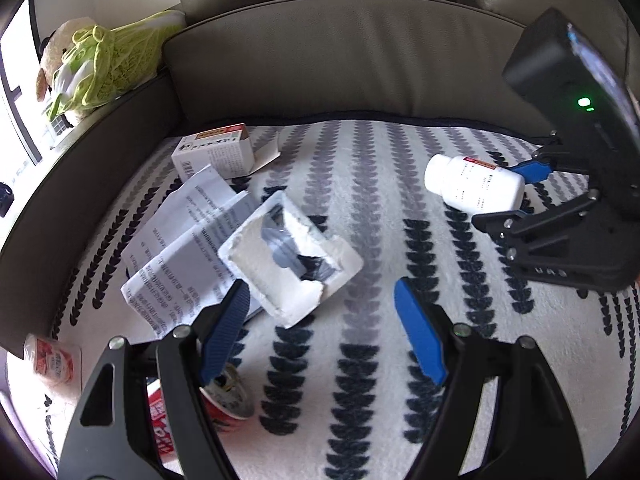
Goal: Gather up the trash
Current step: 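Grasp the white pill bottle with the right tool while the left tool grasps the blister pack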
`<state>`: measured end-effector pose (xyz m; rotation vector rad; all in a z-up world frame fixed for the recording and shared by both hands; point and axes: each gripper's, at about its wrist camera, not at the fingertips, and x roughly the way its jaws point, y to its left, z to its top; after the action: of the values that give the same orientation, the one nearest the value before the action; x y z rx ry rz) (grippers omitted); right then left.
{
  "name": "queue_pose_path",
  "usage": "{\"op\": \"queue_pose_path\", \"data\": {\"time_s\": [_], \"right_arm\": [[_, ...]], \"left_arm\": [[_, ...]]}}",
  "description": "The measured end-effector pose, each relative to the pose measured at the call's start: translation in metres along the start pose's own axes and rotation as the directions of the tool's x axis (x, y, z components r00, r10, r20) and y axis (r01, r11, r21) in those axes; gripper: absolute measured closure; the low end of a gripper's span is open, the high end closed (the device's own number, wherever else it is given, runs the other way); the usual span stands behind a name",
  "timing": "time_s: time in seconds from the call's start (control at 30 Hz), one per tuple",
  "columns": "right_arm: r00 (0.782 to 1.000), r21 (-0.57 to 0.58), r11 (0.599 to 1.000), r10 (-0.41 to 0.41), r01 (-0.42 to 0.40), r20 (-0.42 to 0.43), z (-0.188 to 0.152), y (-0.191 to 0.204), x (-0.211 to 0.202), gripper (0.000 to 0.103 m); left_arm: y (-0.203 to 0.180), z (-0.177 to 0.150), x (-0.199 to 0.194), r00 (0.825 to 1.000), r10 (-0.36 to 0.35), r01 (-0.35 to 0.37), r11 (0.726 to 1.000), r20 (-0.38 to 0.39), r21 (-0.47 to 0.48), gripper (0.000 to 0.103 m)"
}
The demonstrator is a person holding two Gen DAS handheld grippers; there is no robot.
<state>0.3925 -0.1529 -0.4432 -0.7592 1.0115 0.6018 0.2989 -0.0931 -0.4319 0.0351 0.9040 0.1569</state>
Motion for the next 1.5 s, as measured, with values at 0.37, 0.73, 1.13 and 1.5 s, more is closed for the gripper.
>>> {"op": "queue_pose_path", "data": {"time_s": [0.37,0.73,1.13,1.5], "right_arm": [[0.996,-0.087,0.992,0.088,-0.087,0.007,0.021,0.047,-0.037,0.059],[0.996,-0.088,0.993,0.084,-0.083,0.008,0.027,0.047,-0.038,0.059],[0.998,-0.080,0.994,0.070,-0.069,0.003,0.028,0.047,-0.041,0.059],[0.997,-0.060,0.995,0.079,-0.079,-0.002,0.029,0.052,-0.047,0.059]], "left_arm": [[0.017,-0.006,0.002,1.000,-0.013,0.011,0.997,0.021,0.081,0.028],[0.037,0.020,0.054,0.998,-0.009,0.014,0.997,-0.065,0.078,0.028],[0.023,0.017,0.066,0.989,-0.089,0.099,0.991,-0.117,0.086,0.061],[0.046,0.022,0.026,0.996,-0.084,0.084,0.996,-0.037,-0.007,0.083]]}}
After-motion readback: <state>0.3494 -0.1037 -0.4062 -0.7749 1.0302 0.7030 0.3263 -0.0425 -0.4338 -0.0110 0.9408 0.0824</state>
